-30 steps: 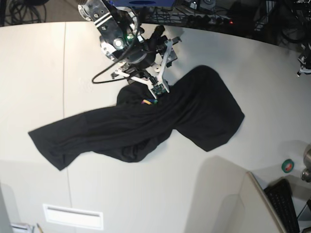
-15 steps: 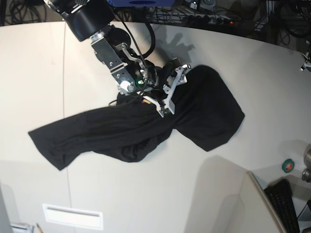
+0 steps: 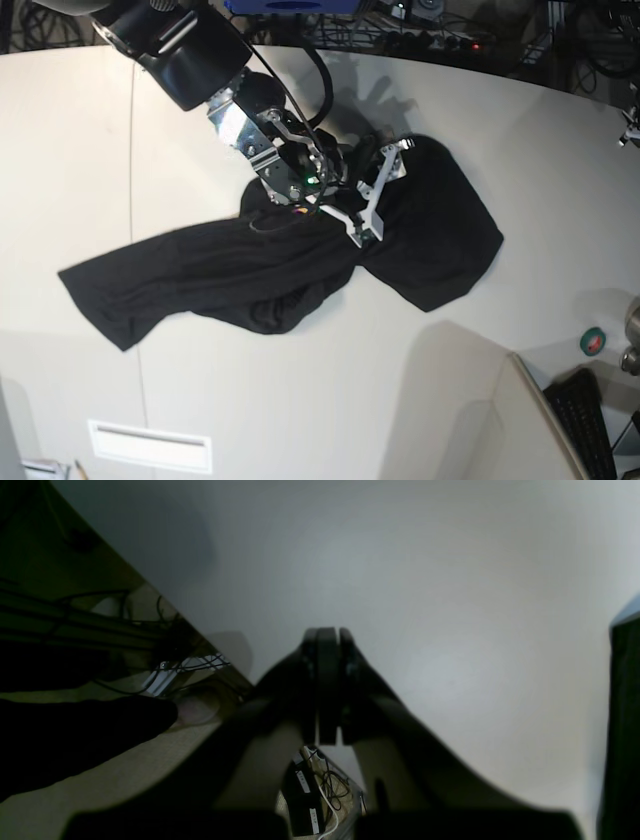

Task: Layout the t-shirt on the table in an organized manner, then fold the t-shirt properly
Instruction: 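Grasp the bunched middle of the shirt with the right gripper, then grasp the shirt with the left gripper and lift it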

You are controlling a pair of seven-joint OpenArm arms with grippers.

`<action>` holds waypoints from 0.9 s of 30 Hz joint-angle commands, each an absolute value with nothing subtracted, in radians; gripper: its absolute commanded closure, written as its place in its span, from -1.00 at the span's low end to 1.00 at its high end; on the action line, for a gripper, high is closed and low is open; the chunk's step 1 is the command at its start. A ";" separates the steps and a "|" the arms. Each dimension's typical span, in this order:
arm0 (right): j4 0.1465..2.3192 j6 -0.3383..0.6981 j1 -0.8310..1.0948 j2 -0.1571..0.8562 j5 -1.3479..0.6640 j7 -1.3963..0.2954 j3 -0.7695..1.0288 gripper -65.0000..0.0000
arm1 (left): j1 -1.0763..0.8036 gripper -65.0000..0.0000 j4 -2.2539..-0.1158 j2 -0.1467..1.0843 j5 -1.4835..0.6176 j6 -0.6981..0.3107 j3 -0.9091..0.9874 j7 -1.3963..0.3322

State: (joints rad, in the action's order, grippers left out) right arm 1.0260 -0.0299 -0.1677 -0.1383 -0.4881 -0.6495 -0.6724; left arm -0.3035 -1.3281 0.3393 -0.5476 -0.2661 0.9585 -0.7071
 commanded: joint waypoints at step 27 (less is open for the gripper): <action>1.939 -0.150 0.127 0.231 -0.481 -0.871 -0.300 -0.15 | -0.308 -0.86 -1.489 0.205 -0.556 -0.266 0.311 -0.693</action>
